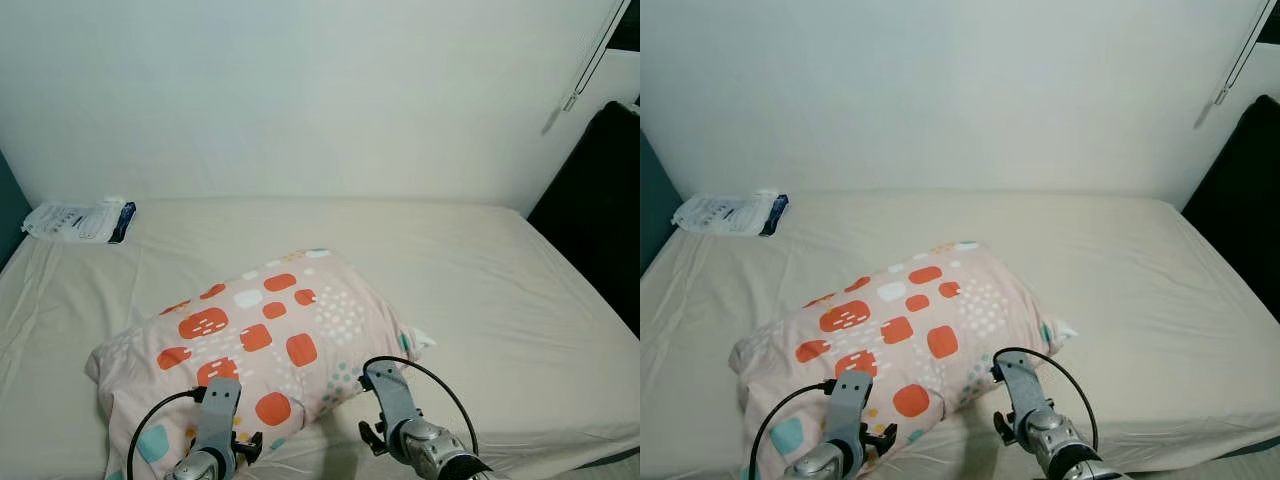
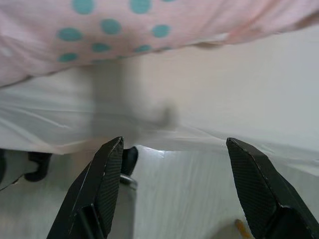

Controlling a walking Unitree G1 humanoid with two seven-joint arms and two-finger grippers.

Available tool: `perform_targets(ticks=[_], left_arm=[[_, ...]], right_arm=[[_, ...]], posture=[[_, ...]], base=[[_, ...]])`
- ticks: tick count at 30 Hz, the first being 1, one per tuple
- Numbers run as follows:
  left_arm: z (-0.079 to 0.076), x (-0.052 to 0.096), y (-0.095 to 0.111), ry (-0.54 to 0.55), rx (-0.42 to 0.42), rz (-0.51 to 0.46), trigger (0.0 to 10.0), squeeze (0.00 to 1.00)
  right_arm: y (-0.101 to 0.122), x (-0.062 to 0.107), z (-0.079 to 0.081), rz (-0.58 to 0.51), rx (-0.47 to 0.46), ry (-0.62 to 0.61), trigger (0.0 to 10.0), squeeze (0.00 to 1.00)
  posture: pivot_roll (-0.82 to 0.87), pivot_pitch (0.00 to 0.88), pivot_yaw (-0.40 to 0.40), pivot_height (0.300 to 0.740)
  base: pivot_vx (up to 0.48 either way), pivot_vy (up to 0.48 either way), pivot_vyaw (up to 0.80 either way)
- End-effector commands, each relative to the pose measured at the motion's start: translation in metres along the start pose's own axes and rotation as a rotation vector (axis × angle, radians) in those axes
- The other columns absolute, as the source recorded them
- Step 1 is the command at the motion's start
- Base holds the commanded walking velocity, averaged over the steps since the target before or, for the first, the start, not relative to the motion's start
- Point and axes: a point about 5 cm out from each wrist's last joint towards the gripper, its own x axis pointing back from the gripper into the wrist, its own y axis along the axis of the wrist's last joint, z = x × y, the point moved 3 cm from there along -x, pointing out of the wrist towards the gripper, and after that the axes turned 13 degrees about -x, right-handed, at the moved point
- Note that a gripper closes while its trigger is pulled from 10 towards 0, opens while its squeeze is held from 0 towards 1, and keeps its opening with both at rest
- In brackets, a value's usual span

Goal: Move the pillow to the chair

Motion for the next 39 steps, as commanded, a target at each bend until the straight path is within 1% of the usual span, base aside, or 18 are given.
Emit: perform_targets(ticks=[1,2,3,5,6,8,13,16,19,20,27,29,30,31,34,35,37,39], left_arm=[[0.012,0.003,-0.007,0.077,-0.009,0.025,10.0,0.00],[0.020,0.004,-0.008,0.120,-0.009,0.024,10.0,0.00],[0.020,0.004,-0.008,0.120,-0.009,0.024,10.0,0.00],[0.043,0.008,-0.006,0.233,0.083,-0.004,10.0,0.00],[0.043,0.008,-0.006,0.233,0.083,-0.004,10.0,0.00],[0.058,0.011,-0.002,0.297,0.145,-0.034,10.0,0.00],[0.065,0.012,0.000,0.320,0.147,-0.047,10.0,0.00],[0.078,0.014,0.007,0.334,0.134,-0.073,10.0,0.00],[0.080,0.014,0.013,0.304,0.085,-0.090,10.0,0.00],[0.079,0.013,0.014,0.278,0.049,-0.089,10.0,0.00],[0.079,0.014,0.013,0.247,-0.009,-0.084,10.0,0.00],[0.079,0.014,0.012,0.248,-0.012,-0.079,10.0,0.00],[0.078,0.014,0.011,0.247,-0.010,-0.075,10.0,0.00],[0.078,0.014,0.011,0.247,-0.010,-0.075,10.0,0.00],[0.072,0.011,0.013,0.245,0.029,-0.085,10.0,0.00],[0.072,0.011,0.013,0.245,0.029,-0.085,10.0,0.00],[0.065,0.008,0.019,0.230,0.041,-0.103,10.0,0.00],[0.063,0.007,0.023,0.223,0.041,-0.111,10.0,0.00]], right_arm=[[-0.006,0.002,-0.019,-0.010,-0.037,-0.086,10.0,0.00],[-0.006,0.003,-0.025,-0.020,-0.045,-0.116,10.0,0.00],[-0.006,0.003,-0.025,-0.020,-0.045,-0.116,10.0,0.00],[-0.003,0.005,-0.039,-0.056,-0.115,-0.177,10.0,0.00],[-0.003,0.005,-0.039,-0.056,-0.115,-0.177,10.0,0.00],[0.000,0.007,-0.048,-0.079,-0.173,-0.206,10.0,0.00],[0.001,0.008,-0.051,-0.087,-0.187,-0.217,10.0,0.00],[0.001,0.010,-0.061,-0.103,-0.220,-0.247,10.0,0.00],[0.004,0.011,-0.064,-0.124,-0.248,-0.251,10.0,0.00],[0.004,0.011,-0.063,-0.129,-0.251,-0.238,10.0,0.00],[0.002,0.009,-0.053,-0.120,-0.270,-0.179,10.0,0.00],[-0.002,0.008,-0.050,-0.098,-0.252,-0.159,10.0,0.00],[-0.008,0.007,-0.046,-0.059,-0.185,-0.134,10.0,0.00],[-0.008,0.007,-0.046,-0.059,-0.185,-0.134,10.0,0.00],[-0.027,0.006,-0.035,0.045,-0.045,-0.055,10.0,0.00],[-0.027,0.006,-0.035,0.045,-0.045,-0.055,10.0,0.00],[-0.031,0.006,-0.032,0.068,0.053,-0.021,10.0,0.00],[-0.031,0.007,-0.033,0.067,0.060,-0.022,10.0,0.00]], posture=[[0.06,0.000,-0.097,0.740],[0.06,0.000,-0.097,0.740],[0.06,0.000,-0.097,0.740],[0.05,0.000,-0.094,0.740],[0.05,0.000,-0.094,0.740],[0.05,0.000,-0.095,0.740],[0.05,0.000,-0.096,0.740],[0.06,0.000,-0.106,0.740],[0.06,0.000,-0.113,0.740],[0.06,0.000,-0.113,0.740],[0.06,0.000,-0.111,0.740],[0.06,0.000,-0.110,0.740],[0.06,0.000,-0.111,0.740],[0.06,0.000,-0.111,0.740],[0.06,0.000,-0.107,0.740],[0.06,0.000,-0.107,0.740],[0.06,0.000,-0.109,0.740],[0.06,0.000,-0.108,0.740]], base=[[0.000,0.000,0.00],[0.000,0.000,0.00],[0.000,0.000,0.00],[0.000,0.000,0.00],[0.000,0.000,0.00],[0.000,0.000,0.00],[0.000,0.000,0.00],[0.000,0.000,0.00],[0.000,0.000,0.00],[0.000,0.000,0.00],[0.000,0.000,0.00],[0.000,0.000,0.00],[0.000,0.000,0.00],[0.000,0.000,0.00],[0.000,0.000,0.00],[0.000,0.000,0.00],[0.000,0.000,0.00],[0.000,0.000,0.00]])
